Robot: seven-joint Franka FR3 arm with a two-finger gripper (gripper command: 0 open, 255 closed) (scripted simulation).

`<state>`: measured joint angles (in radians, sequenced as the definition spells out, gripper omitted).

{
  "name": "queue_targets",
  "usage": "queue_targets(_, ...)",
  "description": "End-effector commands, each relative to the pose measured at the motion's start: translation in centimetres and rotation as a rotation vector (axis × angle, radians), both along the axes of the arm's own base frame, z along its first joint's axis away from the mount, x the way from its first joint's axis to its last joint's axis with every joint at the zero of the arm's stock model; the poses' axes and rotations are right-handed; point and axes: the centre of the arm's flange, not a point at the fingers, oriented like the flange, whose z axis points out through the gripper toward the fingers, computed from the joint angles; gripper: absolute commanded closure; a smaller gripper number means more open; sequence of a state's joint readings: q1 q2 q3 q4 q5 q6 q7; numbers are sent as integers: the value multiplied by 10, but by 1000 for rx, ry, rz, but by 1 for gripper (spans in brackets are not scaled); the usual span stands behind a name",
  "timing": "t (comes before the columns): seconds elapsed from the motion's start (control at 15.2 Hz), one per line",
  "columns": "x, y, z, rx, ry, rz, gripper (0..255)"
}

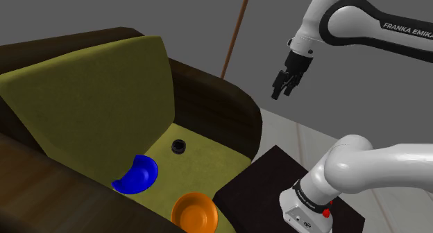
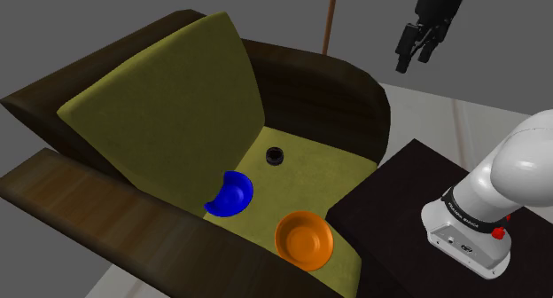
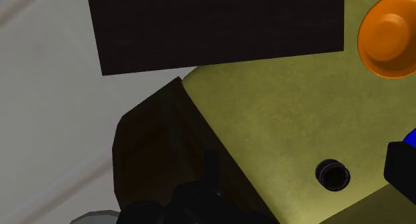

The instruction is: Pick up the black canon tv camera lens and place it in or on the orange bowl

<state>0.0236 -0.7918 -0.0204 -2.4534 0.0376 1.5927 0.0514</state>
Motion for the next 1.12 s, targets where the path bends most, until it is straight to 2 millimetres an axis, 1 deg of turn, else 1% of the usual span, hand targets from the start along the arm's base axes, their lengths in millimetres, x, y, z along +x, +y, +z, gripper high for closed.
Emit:
queue_targets(0.0,0,0,0,0,0,0,0)
queue_targets(1.06,92,102,-161,-25,-20,4,0)
